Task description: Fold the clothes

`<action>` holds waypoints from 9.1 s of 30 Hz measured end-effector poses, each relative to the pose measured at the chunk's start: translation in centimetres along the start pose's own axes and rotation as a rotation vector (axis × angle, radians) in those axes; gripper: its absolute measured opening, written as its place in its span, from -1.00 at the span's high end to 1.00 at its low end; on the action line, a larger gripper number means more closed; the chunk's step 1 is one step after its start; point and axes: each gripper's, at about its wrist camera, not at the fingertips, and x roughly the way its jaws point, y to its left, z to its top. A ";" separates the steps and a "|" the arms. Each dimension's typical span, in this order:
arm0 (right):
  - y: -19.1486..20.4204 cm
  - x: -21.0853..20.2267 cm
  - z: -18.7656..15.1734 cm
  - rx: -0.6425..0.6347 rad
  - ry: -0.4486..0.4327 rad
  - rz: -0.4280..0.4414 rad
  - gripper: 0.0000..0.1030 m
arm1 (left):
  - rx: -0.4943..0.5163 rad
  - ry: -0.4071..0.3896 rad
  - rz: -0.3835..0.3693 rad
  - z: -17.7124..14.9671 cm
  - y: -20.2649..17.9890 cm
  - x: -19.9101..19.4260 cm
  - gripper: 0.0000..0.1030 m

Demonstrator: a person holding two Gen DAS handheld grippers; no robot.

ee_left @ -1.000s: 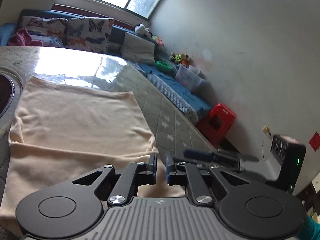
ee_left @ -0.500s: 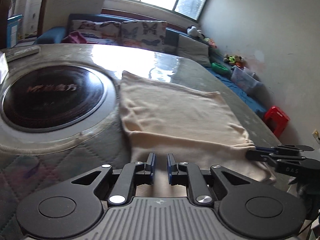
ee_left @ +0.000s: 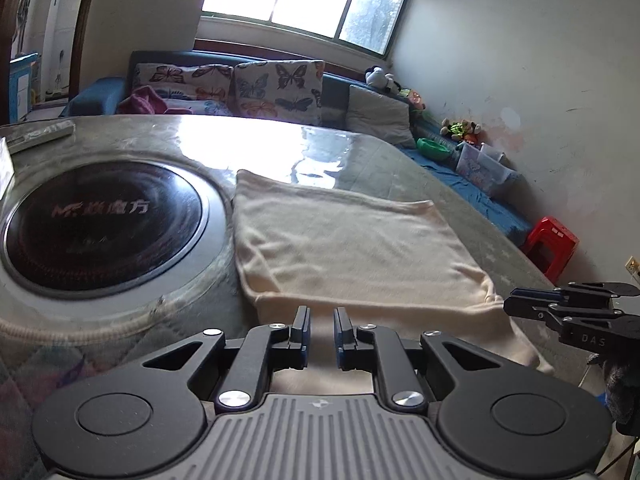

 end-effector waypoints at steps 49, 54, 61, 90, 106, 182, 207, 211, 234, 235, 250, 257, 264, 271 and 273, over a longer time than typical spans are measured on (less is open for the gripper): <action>3.4 -3.2 -1.5 -0.286 0.110 0.163 0.15 | 0.726 -0.034 -0.100 -7.4 -6.7 -3.0 0.77; 3.8 -4.4 -2.1 -0.376 0.118 0.206 -0.09 | 0.630 -0.029 -0.107 -4.7 -6.1 -2.0 0.81; 5.3 -3.2 -3.1 -0.474 0.093 0.227 -0.20 | 0.518 0.003 -0.129 -2.0 -5.2 -0.1 0.82; 2.4 -0.6 0.8 -0.150 0.082 0.241 0.83 | 0.640 -0.049 -0.063 -4.9 -2.3 -2.9 0.78; 2.3 -6.6 3.7 -0.167 0.031 0.307 0.84 | 0.482 -0.112 -0.119 -0.6 -2.5 -8.2 0.78; -4.3 9.3 4.3 0.167 0.007 0.012 0.42 | 0.131 0.031 0.037 6.5 -1.3 10.8 0.48; 0.1 4.8 1.8 -0.004 -0.010 0.082 0.29 | 0.052 -0.084 0.154 1.2 2.0 1.4 0.55; 0.9 4.8 1.2 -0.040 0.000 0.089 0.28 | 0.114 -0.078 0.120 0.5 0.5 1.2 0.54; 1.5 2.7 -0.1 -0.117 0.043 0.077 0.26 | 0.252 -0.019 0.047 -1.3 -3.4 1.8 0.52; 1.3 2.7 0.3 -0.105 0.036 0.086 0.26 | 0.241 -0.028 0.048 -0.7 -3.3 1.8 0.52; -1.3 11.9 7.4 0.016 0.044 0.109 0.29 | 0.123 -0.021 0.105 5.5 -0.1 8.3 0.54; -1.6 13.9 6.8 0.037 0.081 0.095 0.31 | 0.091 0.001 0.109 5.8 0.9 10.0 0.54; 1.3 10.1 7.4 -0.081 0.029 0.119 0.31 | 0.056 -0.040 0.123 6.1 1.7 6.7 0.49; 6.8 7.1 6.1 -0.237 0.031 0.244 0.15 | -0.051 -0.055 0.175 5.2 4.3 3.1 0.17; 8.6 6.6 5.7 -0.284 0.037 0.282 0.14 | -0.083 -0.058 0.190 4.8 5.1 2.2 0.11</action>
